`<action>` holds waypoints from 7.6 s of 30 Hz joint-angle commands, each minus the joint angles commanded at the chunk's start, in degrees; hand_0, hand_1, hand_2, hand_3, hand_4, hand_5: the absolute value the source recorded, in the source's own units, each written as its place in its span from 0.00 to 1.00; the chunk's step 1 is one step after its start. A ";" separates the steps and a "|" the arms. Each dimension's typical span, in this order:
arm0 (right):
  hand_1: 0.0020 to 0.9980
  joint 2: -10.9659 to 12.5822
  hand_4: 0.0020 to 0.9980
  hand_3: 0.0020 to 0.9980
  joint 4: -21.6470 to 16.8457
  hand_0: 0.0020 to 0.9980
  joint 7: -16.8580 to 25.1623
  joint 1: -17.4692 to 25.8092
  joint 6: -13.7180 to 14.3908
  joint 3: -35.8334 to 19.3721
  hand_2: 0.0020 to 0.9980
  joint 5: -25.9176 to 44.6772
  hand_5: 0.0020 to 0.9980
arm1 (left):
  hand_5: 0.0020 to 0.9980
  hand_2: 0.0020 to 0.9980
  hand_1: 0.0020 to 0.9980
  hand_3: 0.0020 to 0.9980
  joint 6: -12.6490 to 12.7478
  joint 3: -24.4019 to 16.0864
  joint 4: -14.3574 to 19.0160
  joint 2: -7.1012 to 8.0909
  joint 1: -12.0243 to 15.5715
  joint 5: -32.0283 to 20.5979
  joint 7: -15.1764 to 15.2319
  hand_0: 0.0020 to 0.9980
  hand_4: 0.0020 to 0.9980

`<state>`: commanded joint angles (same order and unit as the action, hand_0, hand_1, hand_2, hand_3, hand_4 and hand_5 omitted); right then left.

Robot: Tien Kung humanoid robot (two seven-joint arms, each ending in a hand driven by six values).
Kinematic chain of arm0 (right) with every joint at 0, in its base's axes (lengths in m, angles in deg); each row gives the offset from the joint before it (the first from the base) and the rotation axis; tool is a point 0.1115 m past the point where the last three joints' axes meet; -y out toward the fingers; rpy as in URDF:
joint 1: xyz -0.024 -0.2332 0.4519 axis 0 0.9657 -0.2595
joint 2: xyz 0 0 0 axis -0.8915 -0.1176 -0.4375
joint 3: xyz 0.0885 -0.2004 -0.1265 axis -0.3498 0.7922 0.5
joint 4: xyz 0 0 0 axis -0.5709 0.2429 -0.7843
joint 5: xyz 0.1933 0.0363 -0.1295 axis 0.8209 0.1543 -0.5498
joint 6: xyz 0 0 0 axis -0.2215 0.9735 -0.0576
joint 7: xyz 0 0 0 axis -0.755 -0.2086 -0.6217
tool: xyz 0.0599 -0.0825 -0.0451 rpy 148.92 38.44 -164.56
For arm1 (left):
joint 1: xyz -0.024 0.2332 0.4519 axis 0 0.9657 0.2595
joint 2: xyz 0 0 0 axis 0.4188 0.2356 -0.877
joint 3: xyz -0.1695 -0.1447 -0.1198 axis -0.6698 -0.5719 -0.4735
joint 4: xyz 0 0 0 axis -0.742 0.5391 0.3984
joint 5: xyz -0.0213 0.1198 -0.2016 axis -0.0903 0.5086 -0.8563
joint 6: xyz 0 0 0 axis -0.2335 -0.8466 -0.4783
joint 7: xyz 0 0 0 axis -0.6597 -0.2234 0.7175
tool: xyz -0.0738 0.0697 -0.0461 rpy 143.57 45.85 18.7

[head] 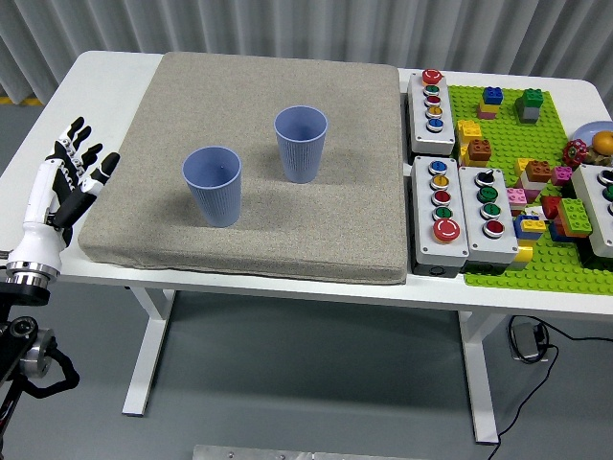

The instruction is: Pick cup pour cup place

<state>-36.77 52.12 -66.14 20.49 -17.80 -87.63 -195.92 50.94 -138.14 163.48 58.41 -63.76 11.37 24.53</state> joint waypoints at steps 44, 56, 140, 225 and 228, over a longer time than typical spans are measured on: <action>0.66 -0.15 0.00 0.60 -0.09 0.69 -0.23 -1.00 -0.26 0.00 0.60 0.00 0.25 | 0.42 1.00 0.96 1.00 4.27 12.60 -17.02 -5.87 -12.68 5.39 0.57 0.96 1.00; 0.66 -0.13 0.00 0.60 -0.12 0.69 -0.24 -0.97 -0.41 -0.05 0.60 0.00 0.25 | 0.43 1.00 0.96 1.00 3.94 13.92 -17.58 -6.38 -13.48 5.31 0.46 0.96 1.00; 0.66 -0.06 0.00 0.60 -0.13 0.69 -0.24 -1.45 -0.36 -0.65 0.60 0.00 0.25 | 0.37 0.59 0.55 0.65 8.58 19.54 -21.57 -8.54 -19.17 1.97 1.47 0.60 0.92; 0.66 0.51 0.00 0.60 -0.06 0.69 -0.64 -2.83 0.10 1.11 0.60 0.00 0.25 | 0.27 0.53 0.47 0.55 7.93 38.53 -38.30 0.61 -47.75 12.28 1.27 0.48 0.84; 0.66 0.54 0.00 0.60 -0.06 0.69 -0.65 -2.92 0.09 1.12 0.60 0.00 0.25 | 0.27 0.53 0.47 0.55 8.06 39.58 -39.24 0.41 -48.56 12.93 1.16 0.48 0.84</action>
<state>-36.23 52.06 -66.78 17.57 -17.72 -86.51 -195.92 59.00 -98.56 124.24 58.83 -112.32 24.30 25.69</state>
